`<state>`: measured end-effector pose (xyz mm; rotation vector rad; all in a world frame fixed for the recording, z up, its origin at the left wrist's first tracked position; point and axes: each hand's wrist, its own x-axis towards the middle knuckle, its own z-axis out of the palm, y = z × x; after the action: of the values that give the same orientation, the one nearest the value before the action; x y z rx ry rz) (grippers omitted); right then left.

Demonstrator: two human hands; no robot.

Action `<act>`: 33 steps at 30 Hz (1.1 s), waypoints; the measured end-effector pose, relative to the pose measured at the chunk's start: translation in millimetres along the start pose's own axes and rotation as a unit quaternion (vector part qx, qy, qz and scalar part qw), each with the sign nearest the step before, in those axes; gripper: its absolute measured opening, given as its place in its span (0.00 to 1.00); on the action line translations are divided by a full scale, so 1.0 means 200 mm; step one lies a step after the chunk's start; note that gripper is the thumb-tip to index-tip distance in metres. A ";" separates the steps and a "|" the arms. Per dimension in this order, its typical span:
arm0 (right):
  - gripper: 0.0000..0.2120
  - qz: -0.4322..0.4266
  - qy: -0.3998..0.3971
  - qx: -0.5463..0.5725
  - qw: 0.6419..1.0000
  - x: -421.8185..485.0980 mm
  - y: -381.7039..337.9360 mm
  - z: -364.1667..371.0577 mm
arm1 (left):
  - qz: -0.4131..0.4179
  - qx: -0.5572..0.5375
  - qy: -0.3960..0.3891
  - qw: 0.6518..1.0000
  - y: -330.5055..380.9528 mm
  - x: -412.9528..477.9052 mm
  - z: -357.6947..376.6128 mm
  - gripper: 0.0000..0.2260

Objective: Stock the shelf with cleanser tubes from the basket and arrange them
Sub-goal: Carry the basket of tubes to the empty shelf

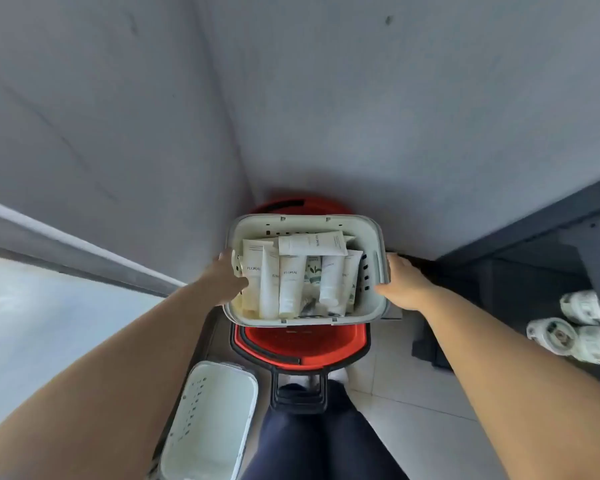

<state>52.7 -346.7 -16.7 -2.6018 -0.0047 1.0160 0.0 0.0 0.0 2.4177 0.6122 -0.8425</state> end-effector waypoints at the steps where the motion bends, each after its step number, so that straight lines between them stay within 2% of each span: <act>1: 0.33 0.009 0.000 -0.002 1.000 0.04 0.02 0.04 | -0.008 0.008 0.008 1.000 -0.02 0.03 0.02 0.37; 4: 0.37 0.075 -0.032 0.004 0.997 0.10 0.06 0.15 | -0.042 0.014 0.011 0.999 -0.08 0.12 0.09 0.40; 7: 0.39 0.100 -0.022 0.033 0.994 0.15 0.10 0.26 | -0.039 -0.020 0.006 0.999 -0.09 0.18 0.16 0.43; 13: 0.44 0.119 0.051 0.134 0.983 0.21 0.08 0.33 | -0.053 -0.065 0.073 0.994 -0.05 0.23 0.21 0.35; 14: 0.42 0.122 0.069 0.155 0.978 0.23 0.07 0.31 | -0.054 -0.074 0.084 0.992 -0.05 0.24 0.21 0.33; 18: 0.19 0.151 0.157 0.294 0.931 0.19 -0.02 0.21 | -0.072 -0.105 0.105 0.986 -0.01 0.23 0.18 0.28; 20: 0.14 0.132 0.183 0.328 0.917 0.13 -0.04 0.16 | -0.069 -0.113 0.119 0.984 0.02 0.17 0.18 0.29; 24: 0.19 0.076 0.134 0.337 0.929 0.06 -0.12 0.09 | -0.035 -0.188 0.162 0.968 0.10 0.12 0.11 0.27; 29: 0.25 0.043 0.079 0.365 0.927 0.03 -0.23 0.05 | 0.022 -0.238 0.073 0.968 0.28 0.07 0.04 0.24; 33: 0.19 0.036 0.062 0.423 0.903 -0.01 -0.31 0.06 | 0.030 -0.241 0.043 0.969 0.37 0.06 0.08 0.23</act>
<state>50.5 -284.5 -4.2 -1.8561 0.4630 0.6523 41.9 -63.1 4.7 2.0213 0.6815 -0.4937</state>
